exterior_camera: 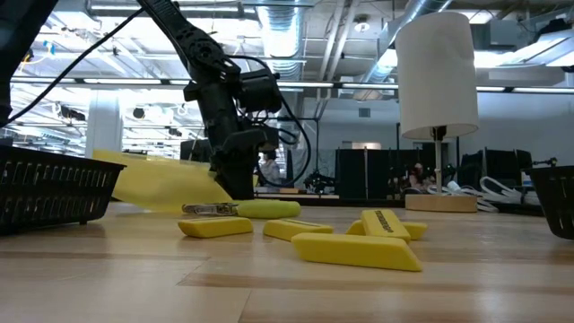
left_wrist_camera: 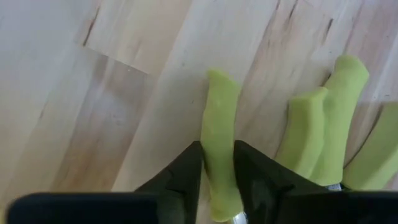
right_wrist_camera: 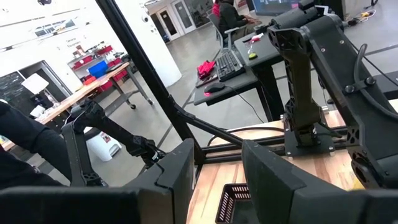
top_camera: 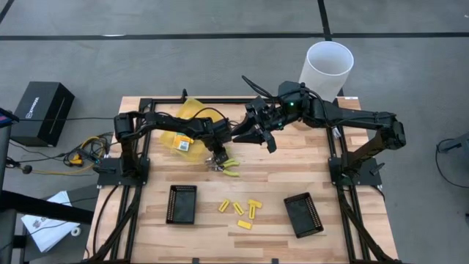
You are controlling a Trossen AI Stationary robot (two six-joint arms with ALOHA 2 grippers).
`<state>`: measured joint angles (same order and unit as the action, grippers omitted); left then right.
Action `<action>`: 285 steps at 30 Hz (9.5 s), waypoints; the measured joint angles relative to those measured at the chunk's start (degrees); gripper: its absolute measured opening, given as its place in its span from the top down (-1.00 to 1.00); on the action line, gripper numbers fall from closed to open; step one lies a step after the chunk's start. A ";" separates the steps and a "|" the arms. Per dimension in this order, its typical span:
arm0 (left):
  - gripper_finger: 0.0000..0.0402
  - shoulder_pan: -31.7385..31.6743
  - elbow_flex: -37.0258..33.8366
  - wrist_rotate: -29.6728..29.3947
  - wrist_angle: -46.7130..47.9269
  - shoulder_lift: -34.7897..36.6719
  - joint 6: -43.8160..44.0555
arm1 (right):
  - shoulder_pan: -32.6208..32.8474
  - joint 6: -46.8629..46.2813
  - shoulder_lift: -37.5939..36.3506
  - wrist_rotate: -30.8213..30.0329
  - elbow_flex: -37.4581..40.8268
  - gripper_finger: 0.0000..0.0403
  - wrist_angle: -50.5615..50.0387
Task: Pick & Place School Supplies
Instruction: Put the green hole puncher into the left black bin
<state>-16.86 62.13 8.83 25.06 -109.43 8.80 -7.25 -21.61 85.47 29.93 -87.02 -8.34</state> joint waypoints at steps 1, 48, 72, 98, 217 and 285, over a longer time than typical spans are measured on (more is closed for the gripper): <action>0.66 0.00 -0.02 -0.22 0.02 -0.02 0.05 | 0.00 0.02 0.00 0.00 0.00 0.36 0.00; 0.84 3.64 3.87 -3.78 14.88 35.25 4.52 | -0.05 2.75 0.00 1.17 0.00 0.36 1.41; 0.84 32.92 3.61 -4.57 37.12 40.51 -32.78 | -0.67 -2.57 0.00 -8.81 0.00 0.36 7.74; 0.84 49.70 -10.82 -4.05 23.52 40.22 -40.76 | -0.26 -5.44 0.00 -13.75 0.00 0.36 7.96; 0.45 10.05 8.37 -5.87 2.57 2.14 -15.86 | -0.76 7.21 0.00 -10.07 -15.04 0.36 -9.00; 0.82 16.75 1.55 -33.51 24.91 35.40 48.37 | -2.32 12.17 0.00 -6.55 -15.04 0.36 -8.18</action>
<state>-0.12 63.68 -24.68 49.97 -74.03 57.17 -9.56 -9.43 85.47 23.38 -102.06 -16.51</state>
